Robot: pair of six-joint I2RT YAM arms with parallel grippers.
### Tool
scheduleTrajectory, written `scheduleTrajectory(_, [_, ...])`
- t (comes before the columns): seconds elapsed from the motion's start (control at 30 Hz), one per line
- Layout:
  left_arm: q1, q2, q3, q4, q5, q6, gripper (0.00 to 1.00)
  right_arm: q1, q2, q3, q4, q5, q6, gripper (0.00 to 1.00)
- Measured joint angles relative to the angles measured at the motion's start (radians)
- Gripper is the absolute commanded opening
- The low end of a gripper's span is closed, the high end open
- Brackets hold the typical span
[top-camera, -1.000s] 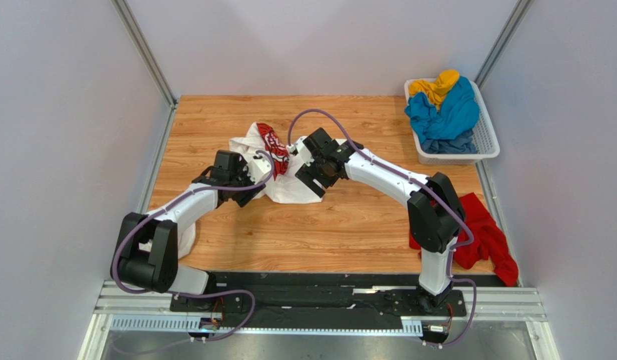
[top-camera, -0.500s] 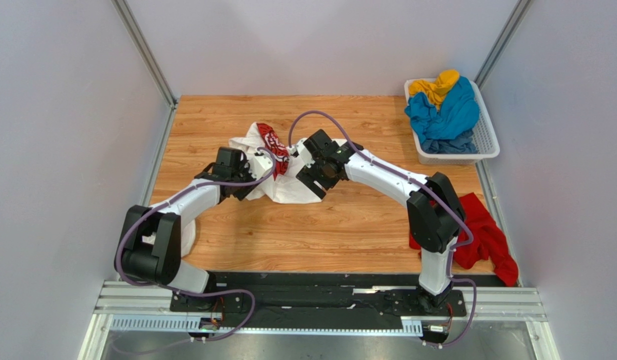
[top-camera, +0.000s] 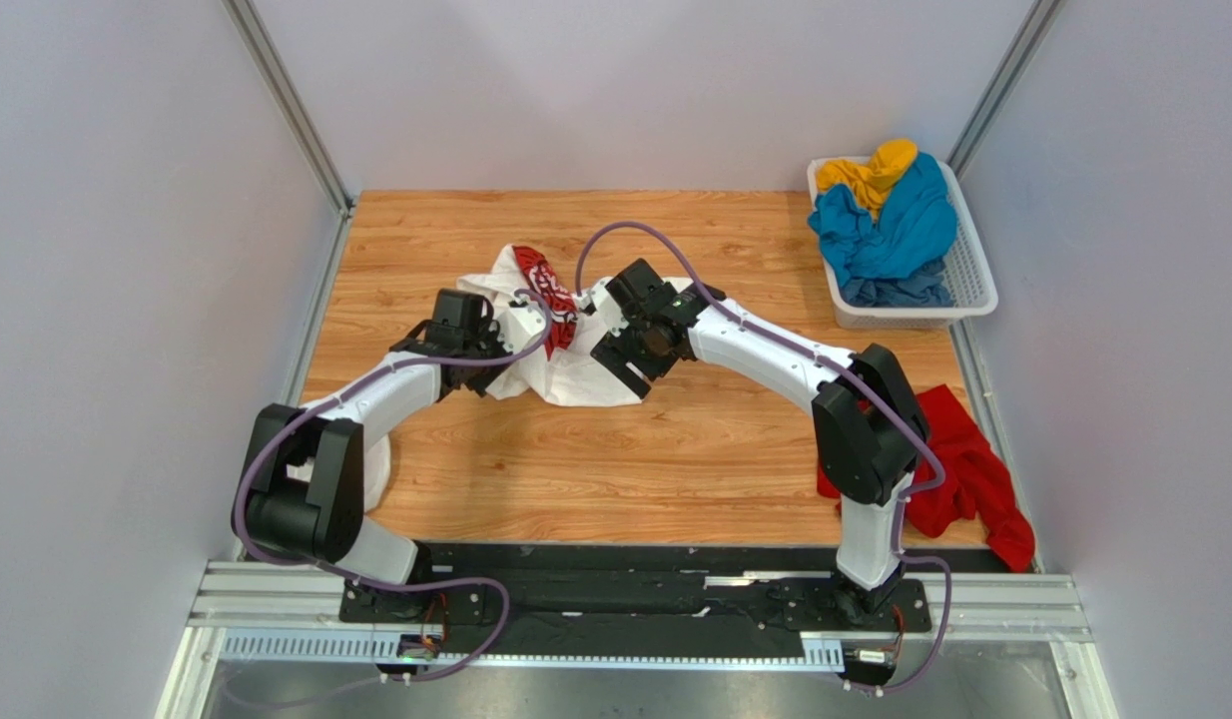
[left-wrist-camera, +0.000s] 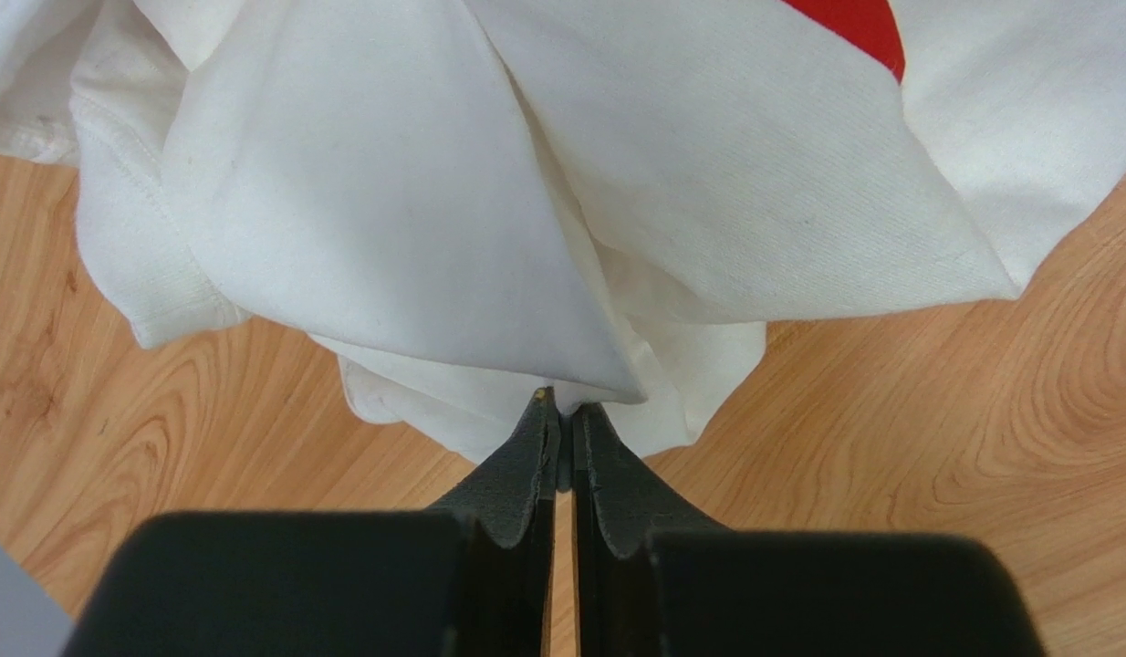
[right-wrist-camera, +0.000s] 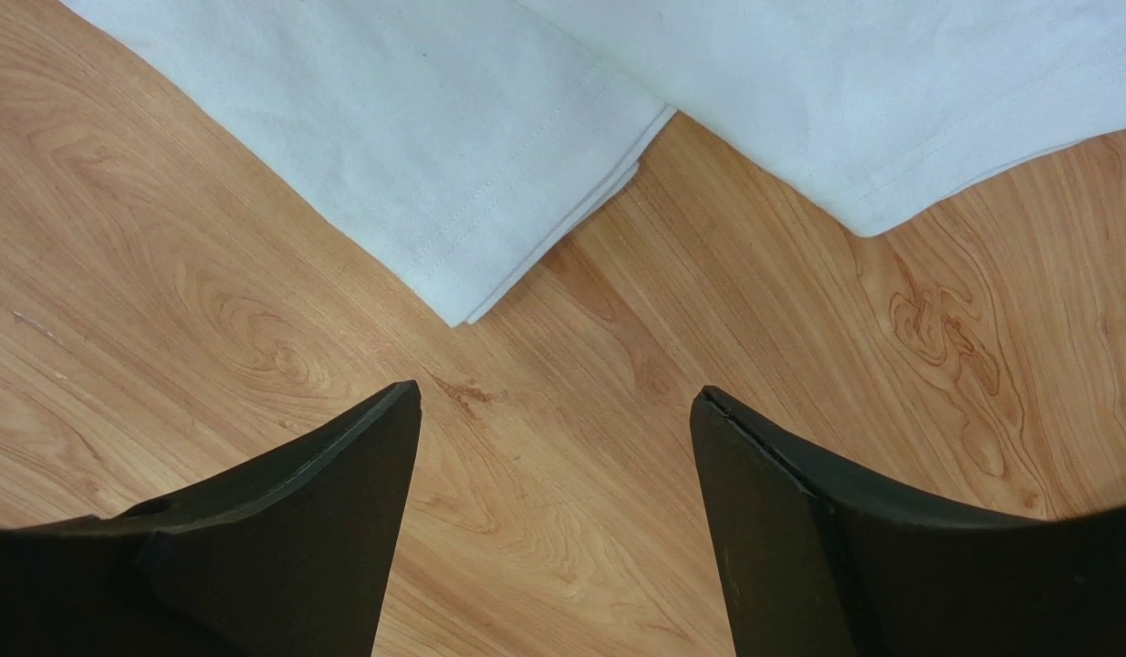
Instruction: Fold and stack the t-shirts
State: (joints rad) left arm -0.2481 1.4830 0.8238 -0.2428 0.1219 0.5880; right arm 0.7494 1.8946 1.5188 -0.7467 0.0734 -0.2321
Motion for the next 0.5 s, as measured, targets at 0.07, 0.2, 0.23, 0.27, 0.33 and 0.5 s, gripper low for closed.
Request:
scheduleTrajectory(0.07, [0.000,-0.004,0.000,-0.005,0.000,-0.003,0.09,0.000,0.000,0.000,0.000,-0.006,0.000,0.76])
scheduleTrajectory(0.2, [0.000,-0.035,0.000,-0.017,0.000,-0.008,0.15,0.000,0.004,0.000,0.000,-0.020,0.000,0.75])
scheduleTrajectory(0.23, [0.000,-0.054,0.000,-0.019,0.000,-0.008,0.16,0.000,0.006,0.000,0.000,-0.024,0.000,0.75])
scheduleTrajectory(0.27, [0.000,-0.065,0.000,-0.021,0.000,-0.010,0.17,0.000,0.007,0.000,0.000,-0.025,0.000,0.75])
scheduleTrajectory(0.33, [0.000,-0.084,0.000,-0.024,0.000,-0.010,0.17,0.000,0.012,0.000,0.000,-0.029,0.000,0.75])
scheduleTrajectory(0.5, [0.000,-0.091,0.004,-0.030,0.000,-0.010,0.22,0.000,0.018,0.000,-0.001,-0.031,0.000,0.75])
